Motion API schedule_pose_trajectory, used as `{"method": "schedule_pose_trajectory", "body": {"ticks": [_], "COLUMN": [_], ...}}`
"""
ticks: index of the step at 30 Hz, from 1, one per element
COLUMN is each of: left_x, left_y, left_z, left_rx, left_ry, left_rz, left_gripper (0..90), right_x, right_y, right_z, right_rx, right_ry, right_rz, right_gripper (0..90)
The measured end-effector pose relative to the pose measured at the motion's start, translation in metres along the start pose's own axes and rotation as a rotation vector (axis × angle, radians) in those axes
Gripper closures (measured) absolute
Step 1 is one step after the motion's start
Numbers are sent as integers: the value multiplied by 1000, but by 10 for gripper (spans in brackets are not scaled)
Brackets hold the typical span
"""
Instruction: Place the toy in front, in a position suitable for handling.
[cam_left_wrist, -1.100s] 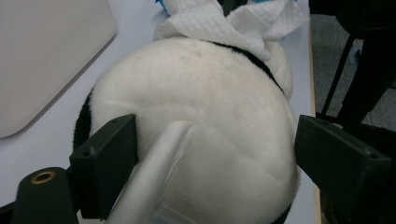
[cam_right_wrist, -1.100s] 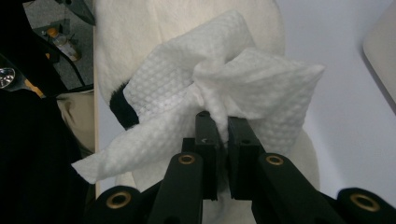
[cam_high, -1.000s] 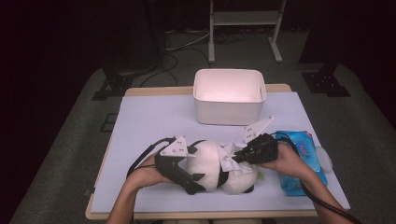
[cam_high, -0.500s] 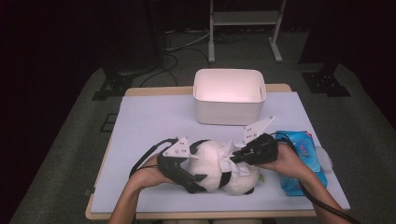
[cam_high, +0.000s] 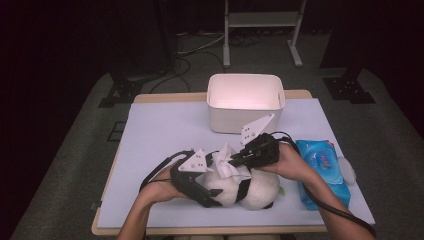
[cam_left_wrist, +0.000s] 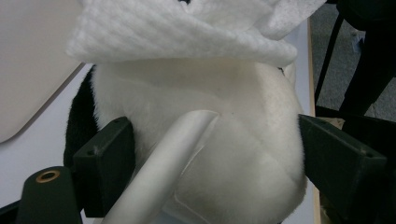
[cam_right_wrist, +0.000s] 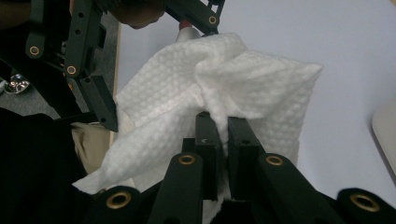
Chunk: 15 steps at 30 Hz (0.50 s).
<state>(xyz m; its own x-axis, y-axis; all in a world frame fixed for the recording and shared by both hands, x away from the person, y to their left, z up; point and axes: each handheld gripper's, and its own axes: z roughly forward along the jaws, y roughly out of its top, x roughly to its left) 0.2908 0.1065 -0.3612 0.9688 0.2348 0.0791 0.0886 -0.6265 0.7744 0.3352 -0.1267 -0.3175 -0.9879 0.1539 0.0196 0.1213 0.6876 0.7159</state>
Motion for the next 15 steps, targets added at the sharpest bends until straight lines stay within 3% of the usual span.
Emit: {"method": "schedule_pose_trajectory", "body": {"ticks": [11,15], "left_x": [0,-3], "left_y": [1,3], "left_z": [0,0], "left_rx": [-16,-9], "left_ry": [-9,-12], "left_rz": [-2,21], "left_gripper": [152,151], "right_x": [-7,-7], "right_y": [-21,-13], "right_z": [-11,-12], "right_rx": [21,21], "right_ry": [-15,-23], "right_rz": [61,49], "right_gripper": [836,836]}}
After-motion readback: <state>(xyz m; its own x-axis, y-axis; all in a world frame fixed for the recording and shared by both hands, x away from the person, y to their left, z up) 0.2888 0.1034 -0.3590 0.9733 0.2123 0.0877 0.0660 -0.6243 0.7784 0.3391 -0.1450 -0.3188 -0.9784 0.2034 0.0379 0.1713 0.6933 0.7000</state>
